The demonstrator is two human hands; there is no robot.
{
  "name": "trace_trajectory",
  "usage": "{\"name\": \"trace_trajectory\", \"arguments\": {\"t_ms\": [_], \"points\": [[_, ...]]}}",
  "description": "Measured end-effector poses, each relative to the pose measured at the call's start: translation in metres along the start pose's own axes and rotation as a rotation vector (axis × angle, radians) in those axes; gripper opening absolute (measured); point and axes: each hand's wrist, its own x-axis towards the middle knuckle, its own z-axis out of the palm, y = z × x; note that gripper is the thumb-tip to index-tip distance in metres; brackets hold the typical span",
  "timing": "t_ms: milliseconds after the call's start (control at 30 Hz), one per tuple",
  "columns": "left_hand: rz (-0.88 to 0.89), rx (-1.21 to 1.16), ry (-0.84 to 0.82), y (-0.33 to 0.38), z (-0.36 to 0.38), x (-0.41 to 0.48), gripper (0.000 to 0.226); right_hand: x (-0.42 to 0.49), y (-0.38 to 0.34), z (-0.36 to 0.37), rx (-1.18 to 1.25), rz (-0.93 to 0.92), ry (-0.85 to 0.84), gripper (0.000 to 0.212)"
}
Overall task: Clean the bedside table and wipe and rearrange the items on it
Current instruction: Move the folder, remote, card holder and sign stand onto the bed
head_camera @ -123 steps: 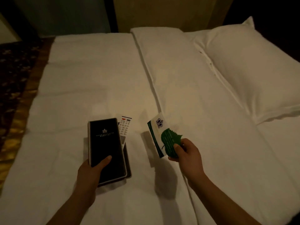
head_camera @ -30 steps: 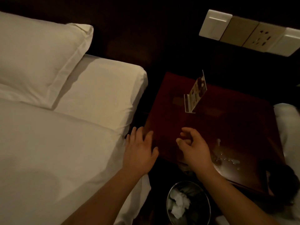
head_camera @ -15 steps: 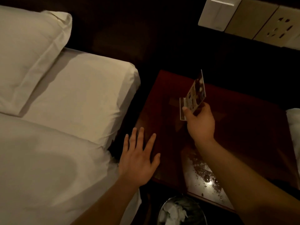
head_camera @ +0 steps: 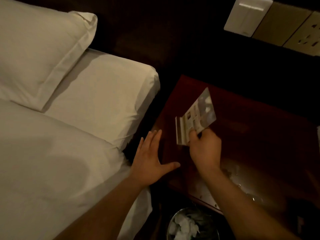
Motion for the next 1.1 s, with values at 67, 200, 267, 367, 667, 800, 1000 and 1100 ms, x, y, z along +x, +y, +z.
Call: {"name": "trace_trajectory", "arguments": {"t_ms": [67, 200, 267, 367, 667, 800, 1000, 1100], "points": [[0.030, -0.124, 0.046, 0.010, -0.010, -0.009, 0.117, -0.026, -0.011, 0.003, 0.032, -0.018, -0.025, 0.023], [0.177, -0.090, 0.246, 0.030, -0.026, -0.037, 0.082, -0.073, -0.036, 0.012, 0.061, -0.099, -0.114, 0.027], [0.106, -0.132, 0.299, 0.031, -0.037, -0.050, 0.066, -0.090, -0.044, 0.018, 0.029, -0.147, -0.182, 0.029], [-0.051, -0.261, 0.338, 0.026, -0.059, -0.078, 0.053, -0.109, -0.052, 0.024, 0.009, -0.256, -0.282, 0.021], [-0.578, -0.510, 0.694, -0.032, -0.138, -0.219, 0.031, -0.188, -0.083, 0.080, 0.025, -0.577, -0.731, 0.041], [-0.757, -0.658, 0.881, -0.064, -0.171, -0.292, 0.027, -0.243, -0.107, 0.120, -0.070, -0.708, -0.884, 0.042], [-0.903, -0.881, 1.075, -0.123, -0.205, -0.382, 0.018, -0.333, -0.139, 0.185, -0.121, -0.819, -1.028, 0.044], [-0.948, -0.947, 1.116, -0.152, -0.214, -0.419, 0.015, -0.369, -0.151, 0.213, -0.137, -0.847, -1.029, 0.045]]}}
